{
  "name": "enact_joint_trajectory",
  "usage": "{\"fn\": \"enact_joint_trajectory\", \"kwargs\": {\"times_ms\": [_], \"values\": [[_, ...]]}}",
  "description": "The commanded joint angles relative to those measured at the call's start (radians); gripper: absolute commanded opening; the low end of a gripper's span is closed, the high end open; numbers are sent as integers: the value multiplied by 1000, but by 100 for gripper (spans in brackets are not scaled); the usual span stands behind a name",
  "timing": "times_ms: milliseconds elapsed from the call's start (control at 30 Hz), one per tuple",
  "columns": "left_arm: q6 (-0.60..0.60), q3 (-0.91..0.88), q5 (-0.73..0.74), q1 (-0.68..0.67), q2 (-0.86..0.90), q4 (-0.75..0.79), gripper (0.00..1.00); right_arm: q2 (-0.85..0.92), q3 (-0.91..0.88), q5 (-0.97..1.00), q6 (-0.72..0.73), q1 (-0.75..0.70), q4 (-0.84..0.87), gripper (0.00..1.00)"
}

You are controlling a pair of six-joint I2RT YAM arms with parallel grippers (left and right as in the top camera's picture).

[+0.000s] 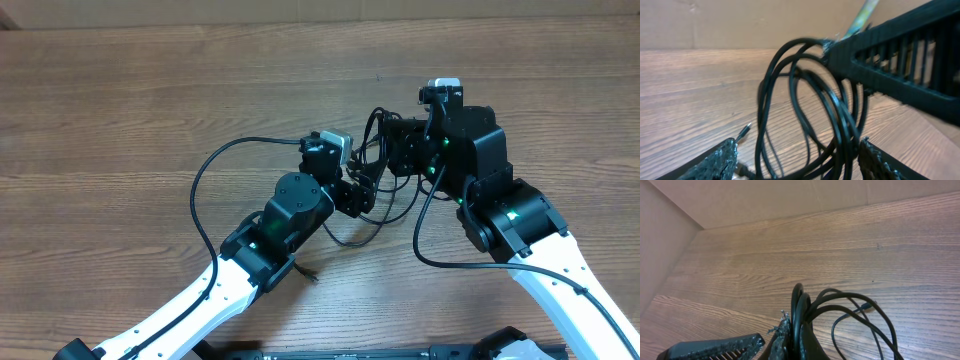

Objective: Untangle cables

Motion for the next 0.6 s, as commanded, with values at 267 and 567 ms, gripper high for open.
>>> {"fn": "enact_joint_trajectory", "kwargs": {"times_ms": [267, 567], "values": [[-12, 8, 85, -1, 0, 41, 79, -4, 34, -6, 3, -4, 2, 4], [-12, 8, 75, -1, 2, 41, 72, -5, 34, -58, 3, -4, 11, 4]]}}
